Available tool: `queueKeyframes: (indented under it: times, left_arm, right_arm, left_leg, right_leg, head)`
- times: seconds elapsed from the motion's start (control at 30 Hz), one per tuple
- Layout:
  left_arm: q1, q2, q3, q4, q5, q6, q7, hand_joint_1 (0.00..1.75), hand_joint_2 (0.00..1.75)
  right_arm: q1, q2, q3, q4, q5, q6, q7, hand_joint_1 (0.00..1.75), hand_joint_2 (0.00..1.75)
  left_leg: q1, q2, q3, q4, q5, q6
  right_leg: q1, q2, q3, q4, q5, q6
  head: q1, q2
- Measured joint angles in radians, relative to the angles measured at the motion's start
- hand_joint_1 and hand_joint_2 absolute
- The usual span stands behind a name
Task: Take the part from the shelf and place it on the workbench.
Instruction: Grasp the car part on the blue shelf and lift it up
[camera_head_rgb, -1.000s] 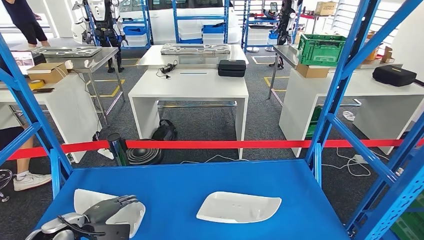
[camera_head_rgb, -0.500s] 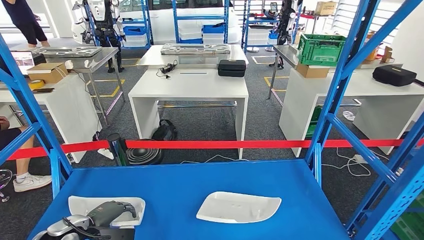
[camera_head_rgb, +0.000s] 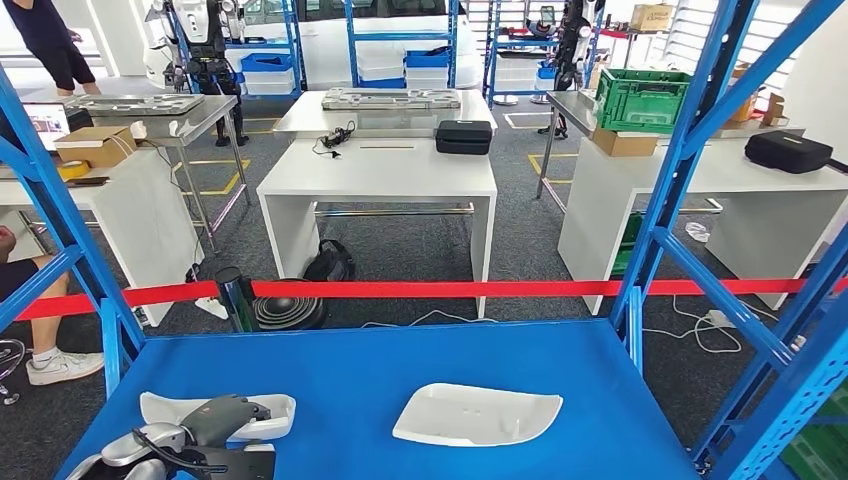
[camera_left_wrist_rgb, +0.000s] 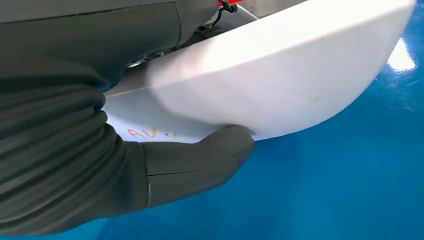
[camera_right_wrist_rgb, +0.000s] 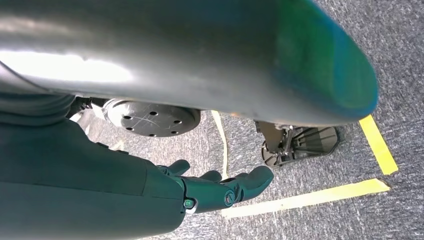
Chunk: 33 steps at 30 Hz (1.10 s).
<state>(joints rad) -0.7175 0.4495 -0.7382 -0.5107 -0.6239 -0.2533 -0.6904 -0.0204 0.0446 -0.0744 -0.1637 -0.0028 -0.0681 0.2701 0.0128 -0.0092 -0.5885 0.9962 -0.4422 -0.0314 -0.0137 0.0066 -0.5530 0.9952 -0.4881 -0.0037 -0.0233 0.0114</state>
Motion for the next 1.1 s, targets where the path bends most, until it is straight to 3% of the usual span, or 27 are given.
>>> queueKeyframes:
  times: [0.43,0.83,0.9,1.0,1.1]
  left_arm:
    - [0.008,-0.03,0.034,0.004,-0.008,0.033,0.004,1.75,1.75]
    - [0.044,-0.094,0.209,-0.04,0.198,-0.056,-0.011,1.75,1.75]
    - [0.057,-0.104,0.233,-0.062,0.272,-0.096,-0.011,1.75,1.75]
    - [0.09,-0.141,0.325,-0.121,0.515,-0.21,0.005,1.75,1.75]
    - [0.131,-0.2,0.434,-0.193,0.714,-0.271,0.083,1.75,1.75]
  right_arm:
    - [0.0,0.0,-0.002,0.0,0.003,0.0,0.0,0.0,0.0]
    - [0.0,0.0,-0.007,0.0,0.003,-0.003,0.0,0.0,0.0]
    - [0.0,0.0,-0.008,0.0,0.003,-0.004,0.0,0.0,0.0]
    - [0.0,0.0,-0.009,0.0,0.001,-0.011,0.0,0.0,0.0]
    - [-0.002,0.003,-0.012,0.0,-0.001,-0.017,0.0,0.0,0.0]
  left_leg:
    - [0.0,0.0,0.001,0.0,0.0,0.0]
    - [0.0,-0.001,0.001,0.0,0.0,0.0]
    - [0.0,-0.001,0.001,0.0,0.0,0.0]
    - [0.0,-0.002,0.001,0.0,0.0,0.0]
    - [-0.001,-0.004,0.002,0.0,0.0,0.0]
  right_leg:
    - [0.0,0.0,0.001,0.0,0.0,0.0]
    - [0.0,0.0,0.001,0.0,0.0,0.0]
    - [0.0,0.0,0.001,0.0,0.0,0.0]
    - [-0.001,-0.001,0.002,0.0,0.0,0.001]
    - [-0.001,-0.002,0.003,0.0,-0.001,0.002]
  head:
    - [0.0,0.0]
    - [0.0,0.0]
    - [0.0,0.0]
    - [0.0,0.0]
    - [0.0,0.0]
